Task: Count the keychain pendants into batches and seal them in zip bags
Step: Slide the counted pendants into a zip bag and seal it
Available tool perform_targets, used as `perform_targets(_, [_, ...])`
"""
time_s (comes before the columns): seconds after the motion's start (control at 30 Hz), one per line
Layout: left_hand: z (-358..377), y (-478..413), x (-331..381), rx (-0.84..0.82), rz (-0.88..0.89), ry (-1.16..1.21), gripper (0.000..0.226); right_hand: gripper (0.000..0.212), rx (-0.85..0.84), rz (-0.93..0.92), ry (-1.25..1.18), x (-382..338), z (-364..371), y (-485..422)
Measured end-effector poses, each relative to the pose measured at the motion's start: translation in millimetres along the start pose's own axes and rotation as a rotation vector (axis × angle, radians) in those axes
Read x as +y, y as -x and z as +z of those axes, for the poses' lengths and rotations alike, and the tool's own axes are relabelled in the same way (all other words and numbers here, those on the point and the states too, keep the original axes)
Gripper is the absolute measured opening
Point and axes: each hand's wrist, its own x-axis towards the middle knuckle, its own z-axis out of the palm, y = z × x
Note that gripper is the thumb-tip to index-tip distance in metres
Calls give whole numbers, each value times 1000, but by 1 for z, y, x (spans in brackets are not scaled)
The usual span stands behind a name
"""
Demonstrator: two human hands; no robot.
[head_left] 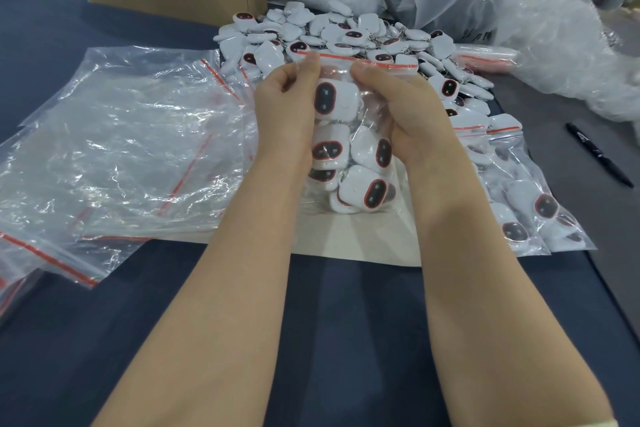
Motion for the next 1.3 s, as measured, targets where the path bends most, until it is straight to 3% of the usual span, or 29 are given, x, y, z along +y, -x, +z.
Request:
perform_targets(0.1, [-1, 0, 0, -58, -30, 9, 19, 11, -33, -8, -31, 1, -3, -2])
perform_targets(0.3, [0, 1, 1, 3, -7, -36, 22, 16, -72, -4, -19, 2, -2, -5])
perform_targets(0.4, [1, 3, 3, 19, 6, -62, 23, 9, -39, 13, -19, 2, 0, -5])
perform_targets(0.53, [2, 6, 6, -36, -51, -49, 11, 28, -8, -13, 16, 3, 1, -4])
perform_targets(0.6, [2, 8, 7, -70, -94, -39, 18, 35, -10, -34, 29, 4, 0, -4])
perform_targets(0.73, [1, 5, 6, -64, -110, -49, 17, 21, -42, -30, 55, 4, -1, -3])
perform_targets(0.9, [0, 4, 4, -43, -107, -43, 25, 22, -43, -16, 43, 4, 0, -6])
perform_targets(1.03, [2, 6, 4, -70, -143, -18, 11, 8, -37, 30, -40, 6, -3, -10])
perform_targets(1.3, [3, 5, 1, -33, -122, 31, 16, 16, -40, 52, -58, 10, -7, -14])
